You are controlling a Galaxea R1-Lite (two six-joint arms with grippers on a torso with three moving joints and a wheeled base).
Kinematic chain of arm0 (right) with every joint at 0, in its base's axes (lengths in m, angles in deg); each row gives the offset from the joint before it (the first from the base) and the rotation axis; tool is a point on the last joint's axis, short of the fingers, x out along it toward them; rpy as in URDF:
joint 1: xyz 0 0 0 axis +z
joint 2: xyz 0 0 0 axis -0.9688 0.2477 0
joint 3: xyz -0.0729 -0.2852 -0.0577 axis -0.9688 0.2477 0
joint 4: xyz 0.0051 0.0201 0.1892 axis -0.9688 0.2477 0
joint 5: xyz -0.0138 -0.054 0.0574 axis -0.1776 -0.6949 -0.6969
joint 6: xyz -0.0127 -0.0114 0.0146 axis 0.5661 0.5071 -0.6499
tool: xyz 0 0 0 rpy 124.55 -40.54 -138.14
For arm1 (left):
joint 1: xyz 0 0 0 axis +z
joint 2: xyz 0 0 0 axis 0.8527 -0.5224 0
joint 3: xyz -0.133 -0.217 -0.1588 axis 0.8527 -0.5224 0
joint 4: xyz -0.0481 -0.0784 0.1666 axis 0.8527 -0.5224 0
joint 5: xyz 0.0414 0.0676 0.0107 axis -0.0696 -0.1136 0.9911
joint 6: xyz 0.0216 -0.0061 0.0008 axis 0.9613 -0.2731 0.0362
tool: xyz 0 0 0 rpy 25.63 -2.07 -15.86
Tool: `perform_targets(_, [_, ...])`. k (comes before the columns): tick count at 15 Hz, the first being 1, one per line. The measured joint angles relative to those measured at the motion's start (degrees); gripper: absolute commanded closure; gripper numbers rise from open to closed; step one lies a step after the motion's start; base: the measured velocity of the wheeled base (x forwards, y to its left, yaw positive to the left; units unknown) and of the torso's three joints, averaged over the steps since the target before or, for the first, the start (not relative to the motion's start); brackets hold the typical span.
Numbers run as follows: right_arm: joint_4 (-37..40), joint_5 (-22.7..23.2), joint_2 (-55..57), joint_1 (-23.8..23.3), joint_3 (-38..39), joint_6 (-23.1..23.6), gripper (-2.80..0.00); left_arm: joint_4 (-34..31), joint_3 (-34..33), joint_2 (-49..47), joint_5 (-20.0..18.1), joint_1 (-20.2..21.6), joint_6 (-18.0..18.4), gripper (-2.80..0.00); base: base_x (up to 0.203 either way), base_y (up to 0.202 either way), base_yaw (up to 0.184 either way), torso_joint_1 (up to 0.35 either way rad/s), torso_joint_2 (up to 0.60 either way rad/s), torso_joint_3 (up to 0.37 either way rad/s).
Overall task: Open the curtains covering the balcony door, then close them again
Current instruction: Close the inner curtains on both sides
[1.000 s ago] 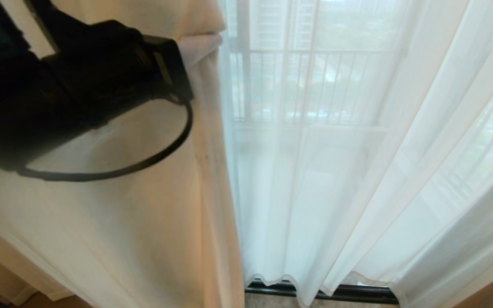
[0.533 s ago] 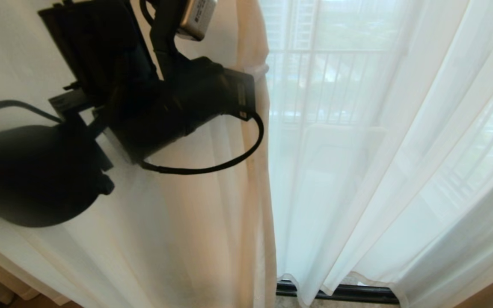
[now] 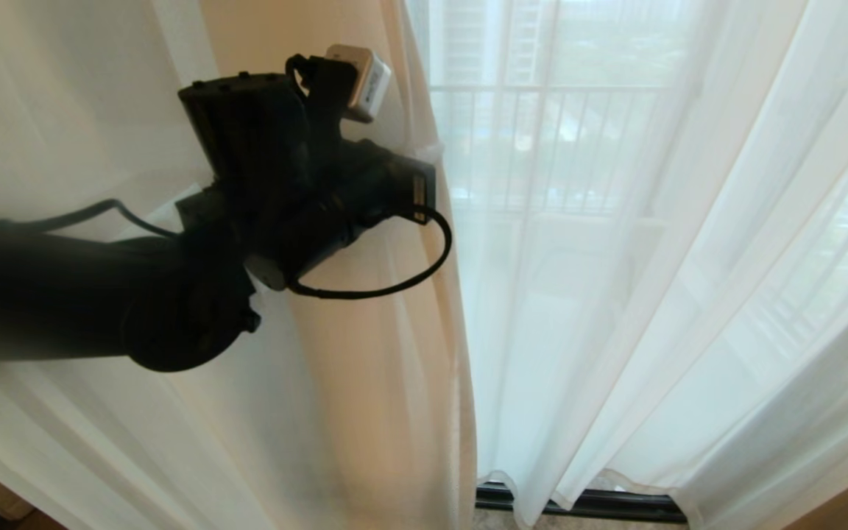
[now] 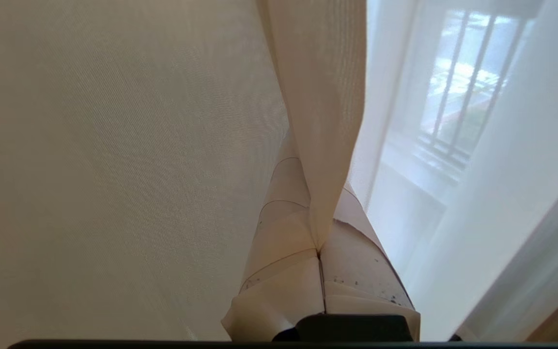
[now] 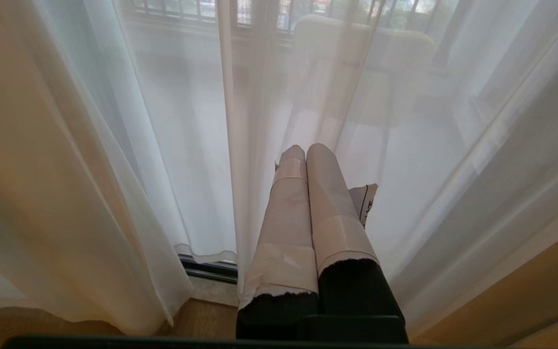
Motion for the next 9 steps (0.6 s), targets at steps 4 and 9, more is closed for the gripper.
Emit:
perform_targets(4, [0.0, 0.0, 0.0, 0.0, 0.0, 0.0, 0.00, 0.2, -0.7, -1.9, 0.7, 1.9, 0.1, 0.00, 0.000, 0.000, 0.000, 0.000, 0.00, 0.000])
perform_targets(9, [0.0, 0.0, 0.0, 0.0, 0.0, 0.0, 0.00, 0.0, -3.3, -2.5, 2.6, 4.8, 0.0, 0.00, 0.000, 0.000, 0.000, 0.000, 0.00, 0.000])
